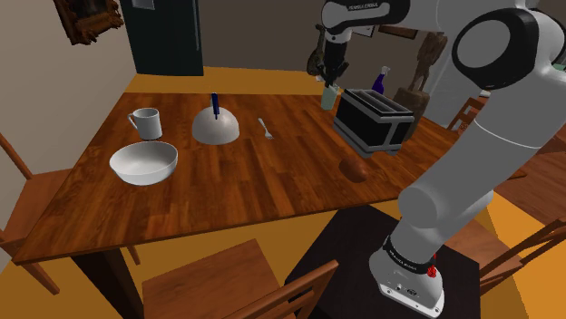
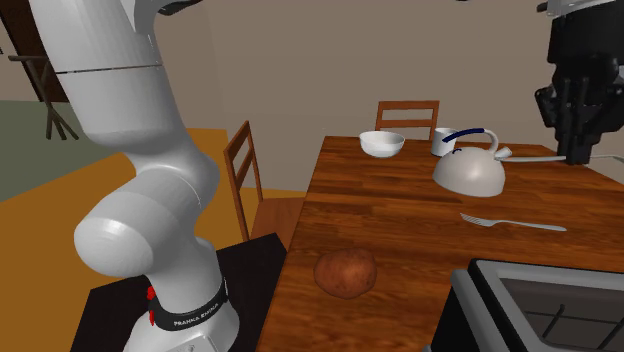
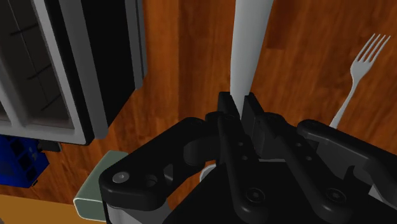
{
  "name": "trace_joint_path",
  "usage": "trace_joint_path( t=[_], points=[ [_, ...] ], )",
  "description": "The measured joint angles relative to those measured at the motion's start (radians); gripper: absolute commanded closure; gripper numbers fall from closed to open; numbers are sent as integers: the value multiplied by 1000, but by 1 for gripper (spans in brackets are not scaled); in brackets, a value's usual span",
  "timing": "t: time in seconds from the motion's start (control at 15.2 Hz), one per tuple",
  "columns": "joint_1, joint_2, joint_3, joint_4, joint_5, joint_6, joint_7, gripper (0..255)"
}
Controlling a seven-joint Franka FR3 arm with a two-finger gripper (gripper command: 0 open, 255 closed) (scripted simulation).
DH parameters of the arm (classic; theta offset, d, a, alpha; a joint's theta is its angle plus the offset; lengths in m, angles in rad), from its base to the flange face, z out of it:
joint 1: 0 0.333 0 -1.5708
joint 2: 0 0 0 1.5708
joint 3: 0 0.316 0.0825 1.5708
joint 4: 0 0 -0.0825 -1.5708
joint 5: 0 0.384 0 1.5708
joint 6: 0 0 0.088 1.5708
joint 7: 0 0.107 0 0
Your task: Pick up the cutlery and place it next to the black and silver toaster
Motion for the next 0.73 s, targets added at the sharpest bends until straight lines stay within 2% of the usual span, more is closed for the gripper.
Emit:
trace_joint_path(
  t=[0.73],
  points=[
    [-1, 2, -1, -147, -9, 146, 25, 255]
  ],
)
